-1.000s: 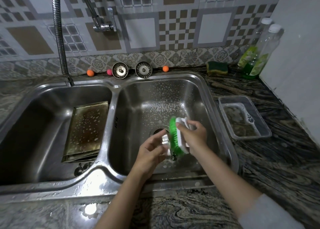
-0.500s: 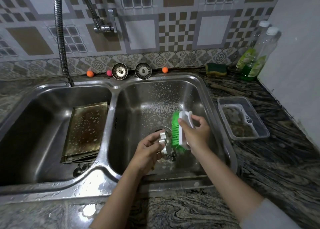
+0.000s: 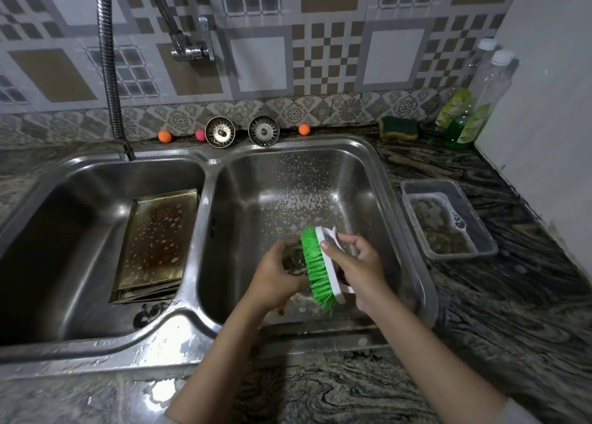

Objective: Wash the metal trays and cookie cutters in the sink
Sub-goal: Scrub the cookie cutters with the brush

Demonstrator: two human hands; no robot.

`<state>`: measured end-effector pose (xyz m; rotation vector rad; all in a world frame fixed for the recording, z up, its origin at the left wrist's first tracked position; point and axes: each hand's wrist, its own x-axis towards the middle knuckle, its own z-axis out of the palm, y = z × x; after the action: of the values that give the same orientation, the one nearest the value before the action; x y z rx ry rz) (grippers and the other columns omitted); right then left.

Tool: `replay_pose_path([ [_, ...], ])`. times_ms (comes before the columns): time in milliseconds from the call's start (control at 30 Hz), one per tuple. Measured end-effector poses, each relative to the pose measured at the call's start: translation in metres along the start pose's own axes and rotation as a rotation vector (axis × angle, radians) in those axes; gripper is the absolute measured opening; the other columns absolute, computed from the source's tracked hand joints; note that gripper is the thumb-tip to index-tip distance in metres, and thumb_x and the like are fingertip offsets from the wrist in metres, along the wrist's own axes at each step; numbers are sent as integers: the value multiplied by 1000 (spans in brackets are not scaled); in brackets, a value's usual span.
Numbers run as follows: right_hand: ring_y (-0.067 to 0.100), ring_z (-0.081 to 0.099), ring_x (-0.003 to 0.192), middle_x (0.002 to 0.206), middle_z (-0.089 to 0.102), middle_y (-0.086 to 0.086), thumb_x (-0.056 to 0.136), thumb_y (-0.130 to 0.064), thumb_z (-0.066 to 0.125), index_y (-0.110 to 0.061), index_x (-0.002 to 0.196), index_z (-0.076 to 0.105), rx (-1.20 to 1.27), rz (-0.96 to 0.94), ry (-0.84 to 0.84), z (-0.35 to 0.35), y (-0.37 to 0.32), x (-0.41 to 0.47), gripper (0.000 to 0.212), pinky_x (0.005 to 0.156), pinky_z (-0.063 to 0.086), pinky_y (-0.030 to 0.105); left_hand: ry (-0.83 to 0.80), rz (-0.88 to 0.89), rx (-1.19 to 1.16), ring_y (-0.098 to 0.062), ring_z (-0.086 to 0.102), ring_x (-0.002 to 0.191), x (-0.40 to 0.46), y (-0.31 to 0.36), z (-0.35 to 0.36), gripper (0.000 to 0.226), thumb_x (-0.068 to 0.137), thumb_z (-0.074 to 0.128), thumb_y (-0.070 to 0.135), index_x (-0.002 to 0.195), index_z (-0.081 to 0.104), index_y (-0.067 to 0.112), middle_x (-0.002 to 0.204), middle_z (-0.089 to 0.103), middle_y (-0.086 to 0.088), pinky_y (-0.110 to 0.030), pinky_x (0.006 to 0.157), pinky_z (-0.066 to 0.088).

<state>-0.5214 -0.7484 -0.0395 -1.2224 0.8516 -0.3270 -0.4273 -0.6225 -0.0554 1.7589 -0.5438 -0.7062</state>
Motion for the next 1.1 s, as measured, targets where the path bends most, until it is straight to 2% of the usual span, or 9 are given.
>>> replay_pose_path([
  [67, 21, 68, 87, 97, 71, 9, 76, -28, 79, -21, 110, 60, 47, 39, 23, 0, 6, 0, 40, 60, 53, 30, 24, -5, -158, -11, 67, 95, -2, -1, 0, 61, 69, 68, -9, 123, 48, 10, 117, 63, -9, -24, 71, 56],
  [167, 29, 67, 97, 102, 70, 11, 72, -29, 80, -20, 107, 62, 214, 150, 66, 3, 12, 3, 40, 67, 56, 38, 44, -64, -540, -17, 67, 82, -6, 0, 2, 59, 69, 64, -10, 124, 50, 7, 104, 67, -11, -33, 71, 55],
  [267, 32, 67, 98, 103, 70, 13, 72, -28, 80, -16, 106, 62, 317, 201, 84, 7, 13, 2, 40, 74, 56, 45, 0, -113, -832, -15, 64, 70, -10, 1, 5, 55, 68, 60, 2, 123, 51, 5, 82, 69, -5, -25, 67, 53],
  [400, 27, 67, 92, 100, 69, 11, 76, -26, 78, -16, 109, 60, 332, 186, 105, 9, 9, -2, 40, 59, 51, 32, -8, -154, -818, -20, 65, 85, -12, -3, 10, 54, 82, 64, 6, 133, 46, 1, 103, 66, -12, -33, 79, 52],
  [500, 27, 68, 91, 99, 70, 10, 76, -26, 79, -17, 110, 59, 331, 168, 106, 9, 7, -3, 41, 60, 54, 35, -17, -168, -779, -20, 63, 87, -13, -5, 12, 53, 82, 57, 16, 134, 49, 10, 109, 65, -10, -39, 82, 50],
  [600, 24, 66, 96, 104, 68, 8, 77, -25, 78, -17, 114, 58, 280, 128, 111, 9, 5, -4, 43, 73, 57, 42, -69, -179, -751, -18, 62, 81, -13, -4, 10, 47, 82, 58, 17, 129, 54, 15, 101, 68, -7, -36, 74, 55],
  [733, 18, 63, 93, 103, 66, 3, 77, -26, 78, -19, 113, 58, 221, 120, 107, 7, 4, -7, 42, 63, 53, 32, -138, -245, -738, -8, 59, 57, -9, -3, 5, 43, 82, 55, 10, 125, 57, 8, 82, 66, -3, -26, 58, 53],
  [967, 17, 64, 88, 98, 67, 3, 77, -24, 78, -19, 110, 58, 229, 136, 97, 6, 0, -9, 39, 59, 51, 30, 21, -284, -731, -27, 54, 88, -4, -3, 5, 55, 73, 70, 19, 126, 59, 9, 114, 57, -21, -33, 73, 55],
  [1100, 17, 65, 86, 98, 68, 4, 75, -25, 80, -19, 110, 59, 197, 157, 108, 12, -1, -8, 41, 62, 54, 32, -2, -223, -678, -29, 60, 88, -8, -4, 11, 42, 78, 67, 18, 118, 64, 5, 102, 66, -19, -36, 77, 50],
])
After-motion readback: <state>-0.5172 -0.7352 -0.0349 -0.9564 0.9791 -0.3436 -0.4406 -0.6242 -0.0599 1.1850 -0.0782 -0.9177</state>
